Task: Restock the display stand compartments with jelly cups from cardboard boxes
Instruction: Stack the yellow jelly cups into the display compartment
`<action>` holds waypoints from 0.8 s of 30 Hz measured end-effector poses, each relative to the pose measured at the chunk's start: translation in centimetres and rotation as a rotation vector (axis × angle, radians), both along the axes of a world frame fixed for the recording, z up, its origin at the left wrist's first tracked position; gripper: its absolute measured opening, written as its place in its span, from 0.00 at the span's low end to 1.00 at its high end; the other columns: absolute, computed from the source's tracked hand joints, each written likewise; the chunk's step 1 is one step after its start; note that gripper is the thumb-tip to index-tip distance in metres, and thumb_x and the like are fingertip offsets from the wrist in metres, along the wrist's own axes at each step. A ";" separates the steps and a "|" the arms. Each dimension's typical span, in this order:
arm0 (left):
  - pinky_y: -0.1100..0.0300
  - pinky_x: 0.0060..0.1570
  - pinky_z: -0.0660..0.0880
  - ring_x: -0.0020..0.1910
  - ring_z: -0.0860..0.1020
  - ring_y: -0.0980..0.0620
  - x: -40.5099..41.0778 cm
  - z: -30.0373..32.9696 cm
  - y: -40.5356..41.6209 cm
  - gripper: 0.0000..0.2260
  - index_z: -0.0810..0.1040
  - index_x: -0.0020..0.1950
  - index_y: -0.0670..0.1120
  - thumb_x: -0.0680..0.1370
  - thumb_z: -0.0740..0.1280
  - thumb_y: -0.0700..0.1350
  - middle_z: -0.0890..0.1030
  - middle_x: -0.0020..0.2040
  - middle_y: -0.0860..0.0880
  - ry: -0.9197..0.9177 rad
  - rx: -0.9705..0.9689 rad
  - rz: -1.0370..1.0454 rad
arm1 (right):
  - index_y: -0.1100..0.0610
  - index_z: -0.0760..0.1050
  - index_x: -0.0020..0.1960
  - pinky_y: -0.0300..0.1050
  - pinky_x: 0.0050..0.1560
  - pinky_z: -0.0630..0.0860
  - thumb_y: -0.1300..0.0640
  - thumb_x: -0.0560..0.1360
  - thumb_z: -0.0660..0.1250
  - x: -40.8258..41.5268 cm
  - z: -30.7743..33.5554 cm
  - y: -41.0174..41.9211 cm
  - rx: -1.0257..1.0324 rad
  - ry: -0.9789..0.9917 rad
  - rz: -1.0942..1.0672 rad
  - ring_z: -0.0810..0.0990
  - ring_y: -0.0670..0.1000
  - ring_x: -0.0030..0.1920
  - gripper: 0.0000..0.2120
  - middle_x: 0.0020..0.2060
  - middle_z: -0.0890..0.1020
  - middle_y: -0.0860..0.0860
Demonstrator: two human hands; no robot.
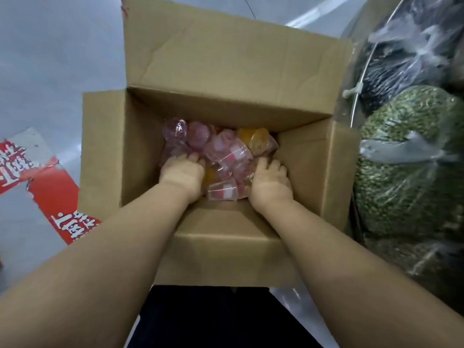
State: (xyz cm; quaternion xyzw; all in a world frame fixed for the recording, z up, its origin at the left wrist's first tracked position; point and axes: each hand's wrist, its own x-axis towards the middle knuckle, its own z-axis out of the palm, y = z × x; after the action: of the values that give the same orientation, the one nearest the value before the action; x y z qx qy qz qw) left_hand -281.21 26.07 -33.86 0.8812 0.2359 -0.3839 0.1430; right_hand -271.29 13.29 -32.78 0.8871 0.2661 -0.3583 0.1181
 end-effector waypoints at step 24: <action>0.73 0.50 0.68 0.52 0.74 0.63 2.8 58.2 0.2 0.21 0.70 0.53 0.61 0.62 0.71 0.54 0.76 0.50 0.62 -1.125 -0.507 0.612 | 0.43 0.71 0.53 0.27 0.44 0.72 0.59 0.63 0.73 -0.1 58.5 -0.9 1.270 0.072 -0.809 0.79 0.37 0.44 0.23 0.45 0.80 0.41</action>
State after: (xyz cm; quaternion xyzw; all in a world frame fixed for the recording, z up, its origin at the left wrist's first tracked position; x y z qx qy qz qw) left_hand -278.39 26.32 24.35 0.7795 0.2667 0.1462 0.5475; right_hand -271.39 12.39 25.71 0.8007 0.0786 -0.1802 -0.5658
